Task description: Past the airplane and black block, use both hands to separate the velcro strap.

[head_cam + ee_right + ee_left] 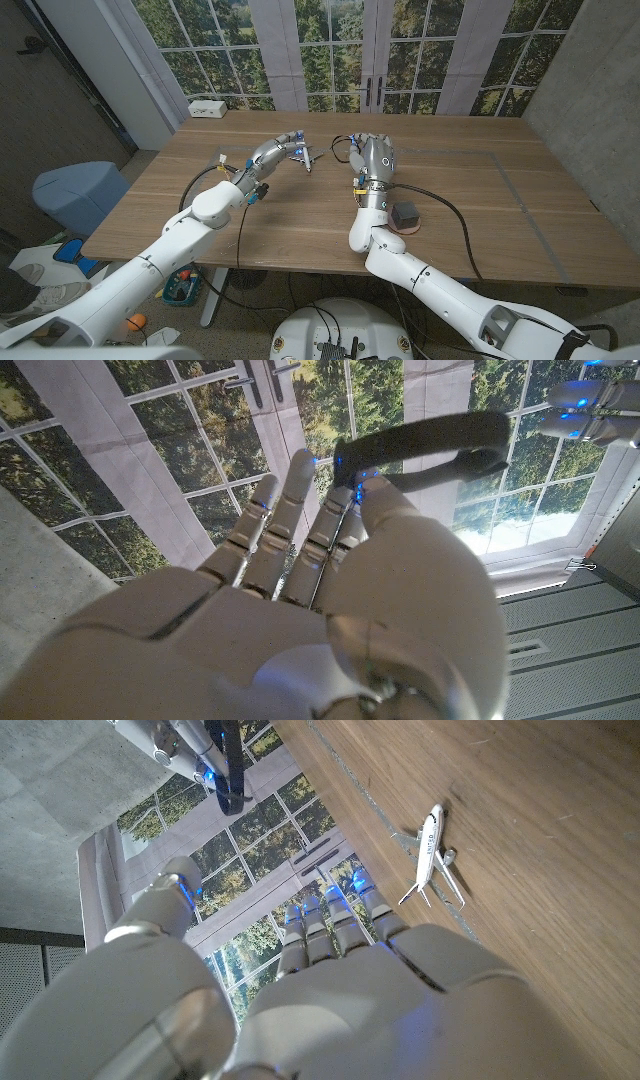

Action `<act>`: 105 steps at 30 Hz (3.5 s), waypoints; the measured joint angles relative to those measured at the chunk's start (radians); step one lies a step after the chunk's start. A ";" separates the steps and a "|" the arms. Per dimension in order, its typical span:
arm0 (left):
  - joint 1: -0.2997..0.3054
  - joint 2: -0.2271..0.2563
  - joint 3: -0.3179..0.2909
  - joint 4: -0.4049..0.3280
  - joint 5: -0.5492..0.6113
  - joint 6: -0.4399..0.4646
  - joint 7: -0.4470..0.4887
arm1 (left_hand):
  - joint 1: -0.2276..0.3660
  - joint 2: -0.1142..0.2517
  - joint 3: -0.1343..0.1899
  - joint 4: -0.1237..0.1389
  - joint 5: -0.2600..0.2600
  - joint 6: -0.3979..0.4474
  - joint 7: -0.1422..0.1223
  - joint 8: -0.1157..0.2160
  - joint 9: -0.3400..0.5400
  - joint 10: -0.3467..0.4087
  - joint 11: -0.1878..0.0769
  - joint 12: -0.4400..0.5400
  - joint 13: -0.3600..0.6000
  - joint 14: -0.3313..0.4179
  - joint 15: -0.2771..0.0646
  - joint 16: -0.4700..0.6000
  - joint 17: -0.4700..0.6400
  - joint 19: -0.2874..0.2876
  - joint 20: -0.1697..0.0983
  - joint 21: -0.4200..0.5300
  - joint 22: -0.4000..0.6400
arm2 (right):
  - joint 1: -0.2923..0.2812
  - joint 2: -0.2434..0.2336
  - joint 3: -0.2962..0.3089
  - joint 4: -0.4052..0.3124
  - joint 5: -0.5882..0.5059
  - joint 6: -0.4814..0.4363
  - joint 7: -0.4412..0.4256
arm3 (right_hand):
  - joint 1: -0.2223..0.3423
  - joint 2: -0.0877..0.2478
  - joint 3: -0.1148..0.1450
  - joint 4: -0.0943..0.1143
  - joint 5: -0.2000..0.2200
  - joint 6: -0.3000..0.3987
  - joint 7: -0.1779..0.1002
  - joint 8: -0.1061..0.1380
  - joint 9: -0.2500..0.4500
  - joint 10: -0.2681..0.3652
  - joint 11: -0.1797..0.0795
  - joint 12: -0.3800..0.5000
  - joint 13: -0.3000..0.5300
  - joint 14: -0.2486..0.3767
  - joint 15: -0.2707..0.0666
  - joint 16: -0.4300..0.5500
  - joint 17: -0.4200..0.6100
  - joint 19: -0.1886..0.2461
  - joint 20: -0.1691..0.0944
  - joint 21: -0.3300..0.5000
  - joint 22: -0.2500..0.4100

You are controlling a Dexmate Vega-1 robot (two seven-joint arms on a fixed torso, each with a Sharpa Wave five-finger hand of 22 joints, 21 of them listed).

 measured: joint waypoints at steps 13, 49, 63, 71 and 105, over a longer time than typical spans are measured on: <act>-0.008 -0.028 0.006 0.015 0.006 -0.006 0.015 | 0.054 -0.001 -0.021 0.007 0.000 0.060 0.016 0.025 0.000 0.072 -0.010 0.018 0.005 0.056 -0.020 0.019 0.001 0.032 -0.003 -0.004 0.000 | 0.042 0.035 -0.035 0.023 -0.021 -0.034 -0.001 | 0.000 -0.010 0.004 -0.004 0.000 0.013 0.013 0.000 -0.004 0.013 0.012 -0.004 0.012 0.018 -0.007 0.004 0.021 -0.005 0.005 0.008 0.000; -0.006 -0.099 0.019 -0.002 -0.011 0.052 0.116 | 0.171 0.095 -0.106 0.012 0.005 0.234 -0.002 0.114 0.028 0.321 -0.070 0.115 0.080 0.251 -0.039 0.127 0.060 0.156 -0.024 0.018 0.023 | 0.120 0.064 -0.112 0.063 -0.003 0.001 0.000 | -0.003 -0.035 0.009 -0.002 0.004 0.027 0.027 -0.011 -0.007 0.038 0.012 -0.003 0.005 0.037 -0.012 0.027 0.077 -0.010 0.010 0.029 0.000; 0.007 -0.139 0.017 -0.022 -0.022 0.078 0.209 | 0.353 0.286 -0.115 0.008 0.041 0.575 0.001 0.280 0.058 0.675 -0.098 0.278 0.196 0.505 -0.062 0.343 0.187 0.384 -0.058 0.263 0.136 | 0.128 0.062 -0.120 0.073 -0.006 0.031 0.002 | -0.004 -0.035 0.014 0.003 0.008 0.027 0.027 -0.019 -0.008 0.041 0.009 -0.003 0.011 0.037 -0.012 0.027 0.095 -0.010 0.010 0.036 0.000; 0.023 -0.182 0.009 -0.031 -0.014 0.079 0.267 | 0.412 0.283 -0.120 0.004 0.042 0.639 -0.030 0.349 0.097 0.790 -0.078 0.367 0.265 0.571 -0.084 0.420 0.276 0.413 -0.079 0.377 0.192 | 0.119 0.062 -0.100 0.067 0.003 0.061 0.001 | -0.004 -0.035 0.020 0.002 0.008 0.027 0.027 -0.024 -0.008 0.037 0.005 -0.003 0.014 0.041 -0.008 0.027 0.102 -0.014 0.014 0.039 0.000; 0.048 -0.272 -0.001 0.013 0.048 -0.053 0.371 | 0.429 0.300 -0.141 0.022 0.067 0.612 -0.013 0.364 0.113 0.817 -0.082 0.534 0.475 0.604 -0.093 0.458 0.413 0.362 -0.101 0.552 0.268 | 0.056 0.160 0.118 0.094 0.002 0.156 -0.002 | -0.012 -0.027 0.043 0.007 0.031 0.001 0.037 -0.046 -0.001 0.042 0.000 -0.002 0.044 0.076 -0.019 0.027 0.134 -0.003 0.032 0.058 0.000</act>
